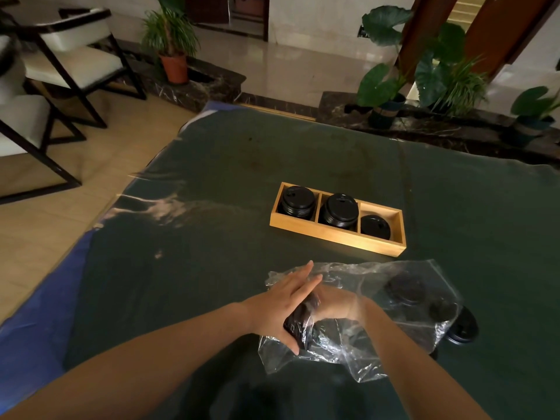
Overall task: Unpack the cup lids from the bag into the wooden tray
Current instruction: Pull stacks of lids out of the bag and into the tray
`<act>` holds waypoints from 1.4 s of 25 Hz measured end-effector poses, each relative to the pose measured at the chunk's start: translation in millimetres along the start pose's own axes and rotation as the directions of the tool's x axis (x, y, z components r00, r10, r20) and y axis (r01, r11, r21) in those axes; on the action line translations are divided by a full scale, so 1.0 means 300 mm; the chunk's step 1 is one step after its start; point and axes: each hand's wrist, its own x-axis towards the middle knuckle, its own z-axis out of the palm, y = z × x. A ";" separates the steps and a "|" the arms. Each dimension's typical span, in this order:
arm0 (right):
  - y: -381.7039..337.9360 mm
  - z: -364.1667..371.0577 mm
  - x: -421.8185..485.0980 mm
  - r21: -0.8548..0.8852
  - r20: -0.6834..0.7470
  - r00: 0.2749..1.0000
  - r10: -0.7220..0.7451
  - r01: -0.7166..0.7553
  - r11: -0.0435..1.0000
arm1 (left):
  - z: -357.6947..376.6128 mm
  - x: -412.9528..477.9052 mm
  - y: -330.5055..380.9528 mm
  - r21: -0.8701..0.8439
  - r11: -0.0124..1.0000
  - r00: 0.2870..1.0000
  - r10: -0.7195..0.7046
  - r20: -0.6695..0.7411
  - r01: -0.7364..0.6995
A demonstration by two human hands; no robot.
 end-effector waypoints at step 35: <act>0.233 0.352 -0.329 -0.084 -0.850 0.524 0.060 -0.248 0.965 | 0.208 0.085 -0.066 0.436 0.899 0.991 -0.025 0.133 -0.036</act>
